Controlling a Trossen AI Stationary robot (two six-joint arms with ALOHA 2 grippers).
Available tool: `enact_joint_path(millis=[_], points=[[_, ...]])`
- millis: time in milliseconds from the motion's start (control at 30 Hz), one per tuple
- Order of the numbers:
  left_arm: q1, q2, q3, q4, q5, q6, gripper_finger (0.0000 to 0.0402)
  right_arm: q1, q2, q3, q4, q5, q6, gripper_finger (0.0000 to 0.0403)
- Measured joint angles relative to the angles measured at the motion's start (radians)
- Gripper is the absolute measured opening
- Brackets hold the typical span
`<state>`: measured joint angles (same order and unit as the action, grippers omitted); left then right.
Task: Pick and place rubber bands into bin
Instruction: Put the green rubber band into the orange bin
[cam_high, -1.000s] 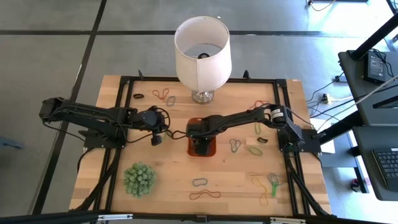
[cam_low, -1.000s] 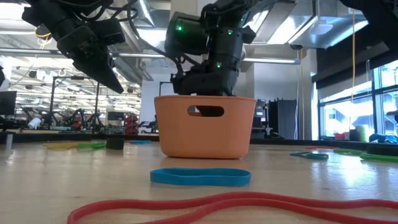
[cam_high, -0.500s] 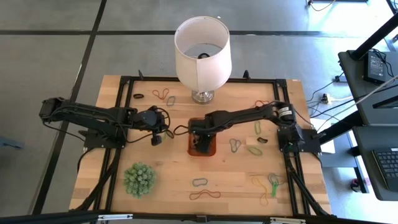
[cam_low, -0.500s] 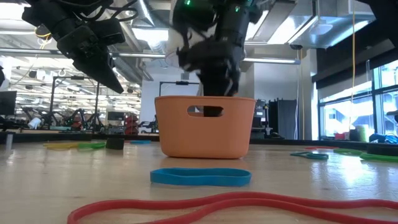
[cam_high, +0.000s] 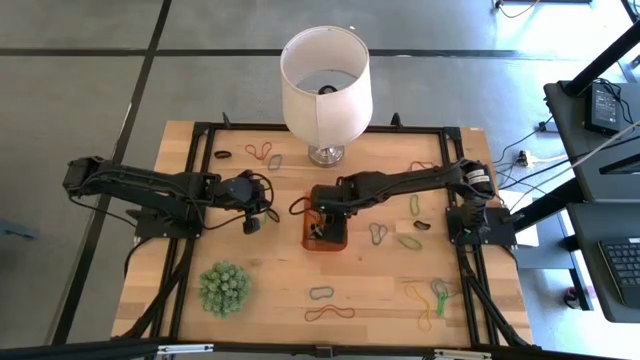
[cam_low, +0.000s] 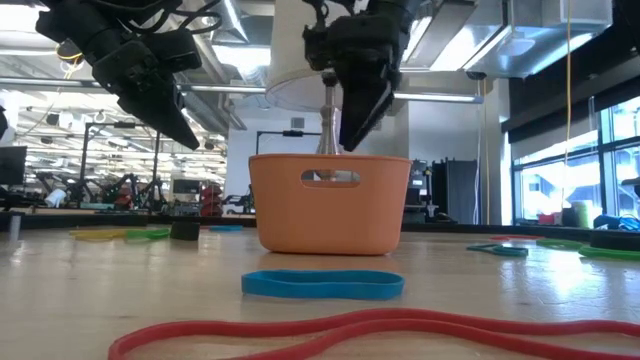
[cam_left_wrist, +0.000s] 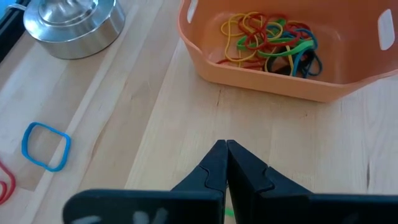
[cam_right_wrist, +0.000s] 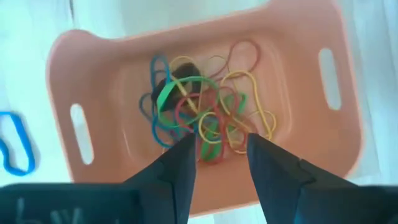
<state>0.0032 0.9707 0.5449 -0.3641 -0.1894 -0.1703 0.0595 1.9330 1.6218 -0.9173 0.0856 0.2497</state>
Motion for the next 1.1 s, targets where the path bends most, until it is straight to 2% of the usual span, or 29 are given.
enact_joint_path(millis=[133, 333, 467, 600, 700, 900, 1100], points=[[0.0, 0.0, 0.0, 0.002, 0.0, 0.0, 0.0004, 0.017, -0.075, -0.121, 0.039, 0.007, 0.017, 0.0146], [0.0, 0.0, 0.0, 0.004, 0.0, 0.0, 0.0004, 0.043, -0.337, -0.428, 0.216, 0.081, 0.131, 0.0146], [0.0, 0.0, 0.0, 0.002, 0.001, 0.0, 0.0004, 0.066, -0.562, -0.657, 0.383, 0.104, 0.21, 0.0146], [0.0, 0.0, 0.0, 0.003, 0.0, 0.0, 0.0004, 0.116, -0.765, -0.896, 0.573, 0.195, 0.269, 0.0146], [0.0, 0.0, 0.0, 0.005, 0.0, 0.0, 0.0004, 0.165, -0.879, -1.09, 0.793, 0.267, 0.279, 0.0146], [0.0, 0.0, 0.0, 0.001, 0.013, 0.005, 0.0004, 0.199, -0.956, -1.429, 1.291, 0.309, 0.213, 0.0146], [0.006, 0.006, 0.053, -0.128, 0.016, 0.027, 0.0004, 0.192, -0.955, -1.606, 1.546, 0.314, 0.191, 0.0146]])
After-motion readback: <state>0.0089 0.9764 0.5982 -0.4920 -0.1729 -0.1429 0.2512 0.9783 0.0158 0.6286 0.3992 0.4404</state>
